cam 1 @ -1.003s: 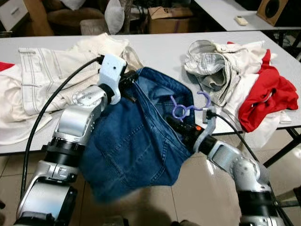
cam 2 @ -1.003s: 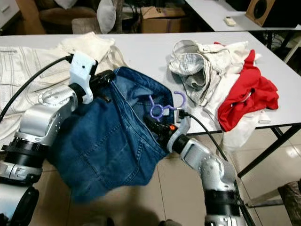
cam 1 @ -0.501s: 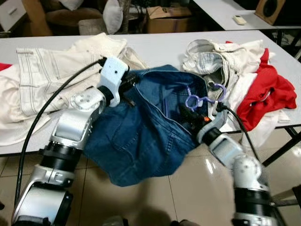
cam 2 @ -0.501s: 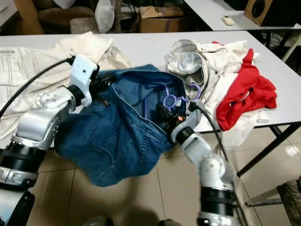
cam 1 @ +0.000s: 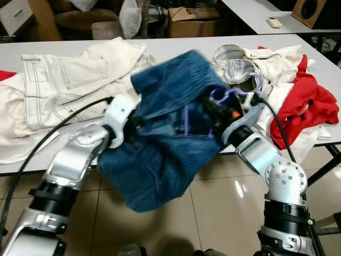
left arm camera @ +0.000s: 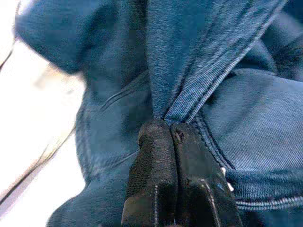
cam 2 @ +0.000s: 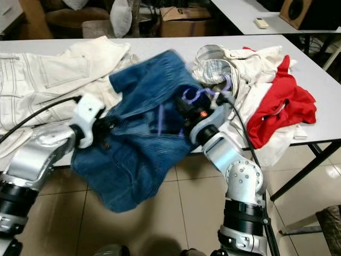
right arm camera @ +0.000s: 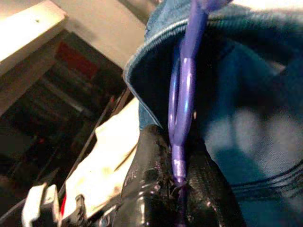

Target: Hang hanger

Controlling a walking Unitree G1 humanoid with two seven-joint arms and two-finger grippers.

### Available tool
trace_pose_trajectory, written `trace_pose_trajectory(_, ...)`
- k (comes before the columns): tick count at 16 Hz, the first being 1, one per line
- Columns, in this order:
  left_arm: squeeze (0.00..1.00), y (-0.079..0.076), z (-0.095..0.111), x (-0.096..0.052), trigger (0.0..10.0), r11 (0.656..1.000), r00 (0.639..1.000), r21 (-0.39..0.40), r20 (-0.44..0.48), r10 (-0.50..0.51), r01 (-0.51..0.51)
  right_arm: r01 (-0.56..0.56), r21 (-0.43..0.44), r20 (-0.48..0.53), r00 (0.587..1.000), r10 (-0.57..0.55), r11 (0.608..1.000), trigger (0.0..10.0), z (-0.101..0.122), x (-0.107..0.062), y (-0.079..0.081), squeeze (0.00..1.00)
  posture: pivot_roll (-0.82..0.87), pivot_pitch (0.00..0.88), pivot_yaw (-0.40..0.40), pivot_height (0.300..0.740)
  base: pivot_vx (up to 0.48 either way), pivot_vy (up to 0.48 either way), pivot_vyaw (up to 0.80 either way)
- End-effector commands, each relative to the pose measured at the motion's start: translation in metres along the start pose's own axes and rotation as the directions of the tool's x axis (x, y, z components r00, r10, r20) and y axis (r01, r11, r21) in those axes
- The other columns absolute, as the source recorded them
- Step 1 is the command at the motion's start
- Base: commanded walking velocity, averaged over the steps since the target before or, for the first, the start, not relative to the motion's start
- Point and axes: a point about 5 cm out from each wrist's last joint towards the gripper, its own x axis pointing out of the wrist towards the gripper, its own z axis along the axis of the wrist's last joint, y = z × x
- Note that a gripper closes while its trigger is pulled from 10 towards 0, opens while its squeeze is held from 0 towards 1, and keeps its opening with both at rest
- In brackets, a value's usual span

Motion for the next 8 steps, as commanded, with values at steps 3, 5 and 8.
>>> trace_pose_trajectory(3,0.0,-0.006,-0.036,-0.006,0.0,0.998,0.992,-0.057,-0.121,-0.029,0.023,-0.023,0.01,0.027,0.999,0.023,1.0,10.0,0.016,-0.009,0.014,0.0,-0.06,0.008,0.021,0.74,0.0,0.0,0.0)
trace_pose_trajectory(5,0.0,-0.02,-0.037,0.001,0.0,0.996,0.997,-0.066,-0.043,-0.067,0.064,-0.039,-0.005,0.034,0.999,0.039,0.999,10.0,0.022,-0.011,0.021,0.0,-0.06,0.005,0.015,0.74,0.0,0.0,0.0)
trace_pose_trajectory(8,1.0,-0.028,-0.032,0.005,10.0,0.972,0.993,-0.212,0.085,-0.086,0.103,-0.051,-0.087,0.031,0.998,0.054,0.995,10.0,0.026,-0.015,0.027,0.0,-0.07,0.0,0.012,0.74,0.0,0.0,0.0)
